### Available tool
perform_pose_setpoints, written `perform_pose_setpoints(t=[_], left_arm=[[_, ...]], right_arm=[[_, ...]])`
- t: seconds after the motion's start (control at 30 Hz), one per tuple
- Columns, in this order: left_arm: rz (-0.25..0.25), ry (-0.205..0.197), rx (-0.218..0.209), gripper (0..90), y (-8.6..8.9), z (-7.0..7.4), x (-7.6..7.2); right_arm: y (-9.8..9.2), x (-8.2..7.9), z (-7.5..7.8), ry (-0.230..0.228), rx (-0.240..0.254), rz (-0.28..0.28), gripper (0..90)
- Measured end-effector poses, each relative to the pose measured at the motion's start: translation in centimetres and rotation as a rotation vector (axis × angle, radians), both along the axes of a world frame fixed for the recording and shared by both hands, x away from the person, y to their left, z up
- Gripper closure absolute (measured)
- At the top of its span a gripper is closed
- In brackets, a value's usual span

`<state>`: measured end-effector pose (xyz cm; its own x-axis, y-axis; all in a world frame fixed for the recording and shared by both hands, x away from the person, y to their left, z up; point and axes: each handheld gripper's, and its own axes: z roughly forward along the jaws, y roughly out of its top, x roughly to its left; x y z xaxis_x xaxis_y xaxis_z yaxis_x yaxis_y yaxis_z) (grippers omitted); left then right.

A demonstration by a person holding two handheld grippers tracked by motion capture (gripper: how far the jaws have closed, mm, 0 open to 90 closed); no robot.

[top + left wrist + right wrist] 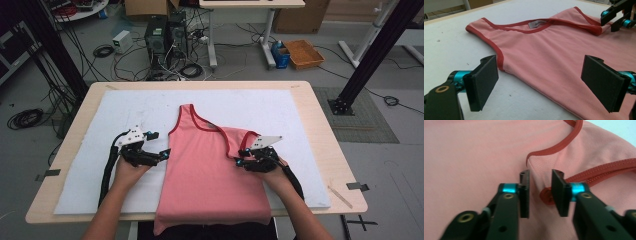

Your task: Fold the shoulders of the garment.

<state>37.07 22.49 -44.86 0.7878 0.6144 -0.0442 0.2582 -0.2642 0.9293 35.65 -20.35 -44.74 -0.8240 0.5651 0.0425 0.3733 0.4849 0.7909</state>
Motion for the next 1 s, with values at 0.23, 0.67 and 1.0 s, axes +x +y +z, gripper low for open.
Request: perform_pose_setpoints(t=[0.23, 0.67, 1.0], left_arm=[[0.0, 0.0, -0.005, 14.4, 0.0, 0.0, 0.0], [0.006, 0.041, -0.046, 14.4, 0.5, 0.0, 0.4], [0.016, 0.048, -0.064, 14.4, 0.3, 0.3, 0.7]], right_arm=[[-1.7, 0.0, 1.2, -0.042, 0.119, -0.082, 37.4], [-5.6, 0.3, -0.2, -0.039, 0.233, -0.245, 21.4], [-5.5, 0.1, -0.2, -0.054, 0.229, -0.229, 21.4]])
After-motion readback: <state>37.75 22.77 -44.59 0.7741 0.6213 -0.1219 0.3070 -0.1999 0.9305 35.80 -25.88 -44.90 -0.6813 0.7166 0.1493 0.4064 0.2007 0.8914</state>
